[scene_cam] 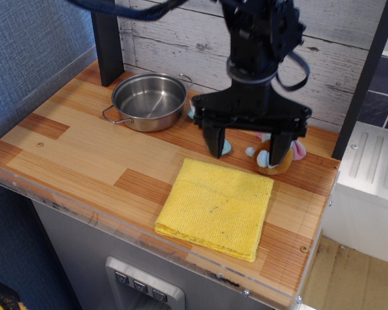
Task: Move the cloth to the left edge of the counter.
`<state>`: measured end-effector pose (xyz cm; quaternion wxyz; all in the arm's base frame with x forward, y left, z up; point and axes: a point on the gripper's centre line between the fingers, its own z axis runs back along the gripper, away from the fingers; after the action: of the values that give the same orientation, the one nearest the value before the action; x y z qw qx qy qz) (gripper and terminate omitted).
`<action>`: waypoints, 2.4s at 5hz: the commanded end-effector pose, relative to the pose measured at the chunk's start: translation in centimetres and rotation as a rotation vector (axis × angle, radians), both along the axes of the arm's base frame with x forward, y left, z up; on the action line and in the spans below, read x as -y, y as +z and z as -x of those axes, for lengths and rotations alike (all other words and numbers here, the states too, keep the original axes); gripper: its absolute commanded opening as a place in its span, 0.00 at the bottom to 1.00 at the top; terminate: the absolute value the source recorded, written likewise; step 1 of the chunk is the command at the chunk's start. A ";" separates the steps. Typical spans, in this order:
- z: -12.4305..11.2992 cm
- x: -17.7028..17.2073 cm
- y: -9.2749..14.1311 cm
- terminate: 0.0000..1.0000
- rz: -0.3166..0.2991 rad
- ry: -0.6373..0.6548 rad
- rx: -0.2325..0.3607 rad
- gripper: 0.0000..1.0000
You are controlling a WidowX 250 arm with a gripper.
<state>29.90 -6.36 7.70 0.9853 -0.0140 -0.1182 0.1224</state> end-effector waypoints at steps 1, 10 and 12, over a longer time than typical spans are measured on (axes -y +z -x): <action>0.3 -0.1 -3.5 0.00 -0.051 -0.025 -0.042 1.00; 1.0 -14.8 -6.4 0.00 -0.075 0.225 -0.098 1.00; 1.2 -20.5 -5.6 0.00 -0.074 0.337 -0.098 1.00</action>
<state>28.86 13.51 1.14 0.9568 0.0432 -0.0589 0.2815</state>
